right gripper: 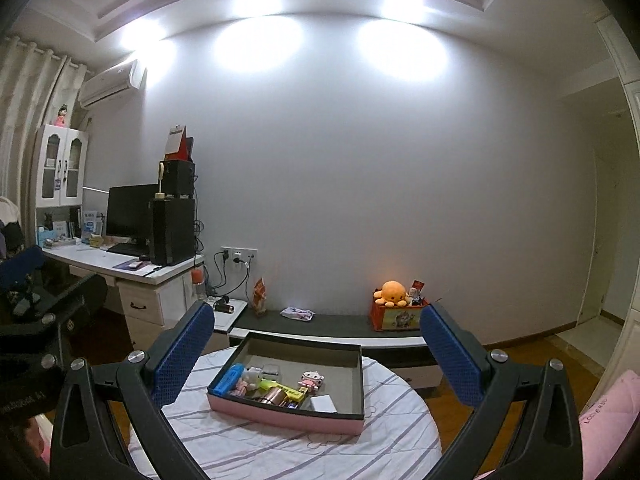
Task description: Organize rigid objects
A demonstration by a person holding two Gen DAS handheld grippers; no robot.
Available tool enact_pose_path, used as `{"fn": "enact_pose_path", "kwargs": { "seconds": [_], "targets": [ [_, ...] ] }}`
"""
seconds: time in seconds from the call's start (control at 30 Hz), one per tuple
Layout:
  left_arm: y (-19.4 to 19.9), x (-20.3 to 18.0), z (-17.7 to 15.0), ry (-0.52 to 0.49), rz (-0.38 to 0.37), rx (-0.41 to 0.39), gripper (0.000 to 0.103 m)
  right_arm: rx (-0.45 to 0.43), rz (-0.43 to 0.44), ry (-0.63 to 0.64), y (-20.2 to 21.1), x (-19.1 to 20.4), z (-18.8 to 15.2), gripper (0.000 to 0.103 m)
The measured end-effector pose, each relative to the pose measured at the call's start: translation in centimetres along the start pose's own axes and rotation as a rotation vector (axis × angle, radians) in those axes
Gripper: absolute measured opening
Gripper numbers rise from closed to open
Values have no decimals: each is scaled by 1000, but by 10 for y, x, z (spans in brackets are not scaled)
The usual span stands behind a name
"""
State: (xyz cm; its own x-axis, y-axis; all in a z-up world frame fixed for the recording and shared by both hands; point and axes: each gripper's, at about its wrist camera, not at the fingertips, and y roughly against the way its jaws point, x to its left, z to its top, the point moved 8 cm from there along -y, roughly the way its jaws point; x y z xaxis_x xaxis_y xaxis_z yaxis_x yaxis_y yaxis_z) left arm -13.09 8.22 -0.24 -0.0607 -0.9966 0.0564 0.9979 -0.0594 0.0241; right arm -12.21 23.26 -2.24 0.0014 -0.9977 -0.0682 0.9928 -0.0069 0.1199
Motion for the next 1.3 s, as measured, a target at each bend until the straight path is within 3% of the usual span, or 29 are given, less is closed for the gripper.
{"fn": "enact_pose_path", "kwargs": {
  "seconds": [0.27, 0.53, 1.3],
  "targets": [
    [0, 8, 1, -11, 57, 4, 103, -12, 19, 9, 7, 5, 0, 103],
    [-3, 12, -2, -14, 68, 9, 103, -17, 30, 23, 10, 15, -2, 103],
    [-16, 4, -11, 16, 22, 3, 103, -16, -16, 29, 9, 7, -4, 103]
  ]
}}
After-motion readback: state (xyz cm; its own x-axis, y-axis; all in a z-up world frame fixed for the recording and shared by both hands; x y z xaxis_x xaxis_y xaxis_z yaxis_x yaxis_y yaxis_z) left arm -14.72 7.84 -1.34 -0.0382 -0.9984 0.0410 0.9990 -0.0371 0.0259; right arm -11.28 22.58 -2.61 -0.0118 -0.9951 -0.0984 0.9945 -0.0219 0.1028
